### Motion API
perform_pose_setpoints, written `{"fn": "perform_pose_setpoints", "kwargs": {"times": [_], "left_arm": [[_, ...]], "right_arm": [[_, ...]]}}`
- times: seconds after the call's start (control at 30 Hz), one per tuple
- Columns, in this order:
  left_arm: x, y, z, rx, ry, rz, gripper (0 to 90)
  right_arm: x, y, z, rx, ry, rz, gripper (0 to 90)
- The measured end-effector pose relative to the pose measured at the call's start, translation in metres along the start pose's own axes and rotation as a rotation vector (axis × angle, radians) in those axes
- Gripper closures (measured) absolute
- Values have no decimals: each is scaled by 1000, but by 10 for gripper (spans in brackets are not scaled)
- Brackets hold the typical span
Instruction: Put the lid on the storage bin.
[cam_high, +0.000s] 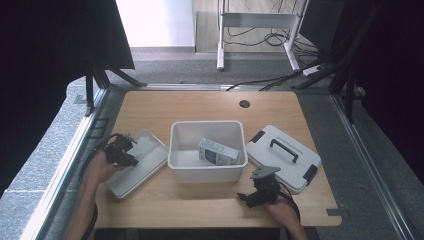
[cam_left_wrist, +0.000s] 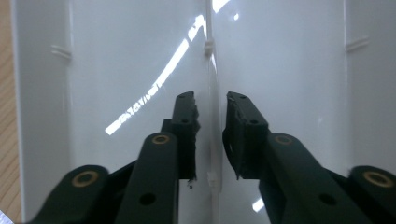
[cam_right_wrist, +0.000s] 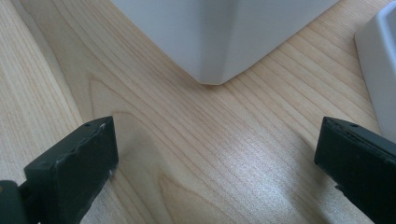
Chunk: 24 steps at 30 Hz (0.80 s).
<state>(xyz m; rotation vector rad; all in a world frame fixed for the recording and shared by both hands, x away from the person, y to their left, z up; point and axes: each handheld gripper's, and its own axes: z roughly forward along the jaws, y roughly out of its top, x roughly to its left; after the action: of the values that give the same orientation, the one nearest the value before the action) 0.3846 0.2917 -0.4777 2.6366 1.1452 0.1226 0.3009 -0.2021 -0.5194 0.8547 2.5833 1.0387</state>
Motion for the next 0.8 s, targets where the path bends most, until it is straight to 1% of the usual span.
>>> {"fn": "perform_pose_setpoints", "kwargs": {"times": [0.07,0.1,0.17,0.27,0.3,0.37,0.5,0.63,0.8], "left_arm": [[0,3,2,33,-4,5,794],[-1,5,3,45,1,15,818],[-2,7,3,65,1,22,870],[-3,12,3,99,12,35,884],[-4,13,3,101,17,48,890],[-3,15,1,106,5,62,890],[-2,19,-7,99,-3,94,891],[-2,22,-22,85,-8,121,891],[-1,21,-40,78,-5,162,890]], "right_arm": [[0,0,0,0,0,0,0],[0,0,0,0,0,1,0],[0,0,0,0,0,0,0],[0,0,0,0,0,1,0],[0,0,0,0,0,1,0],[0,0,0,0,0,1,0],[0,0,0,0,0,1,0],[0,0,0,0,0,1,0],[0,0,0,1,0,1,0]]}}
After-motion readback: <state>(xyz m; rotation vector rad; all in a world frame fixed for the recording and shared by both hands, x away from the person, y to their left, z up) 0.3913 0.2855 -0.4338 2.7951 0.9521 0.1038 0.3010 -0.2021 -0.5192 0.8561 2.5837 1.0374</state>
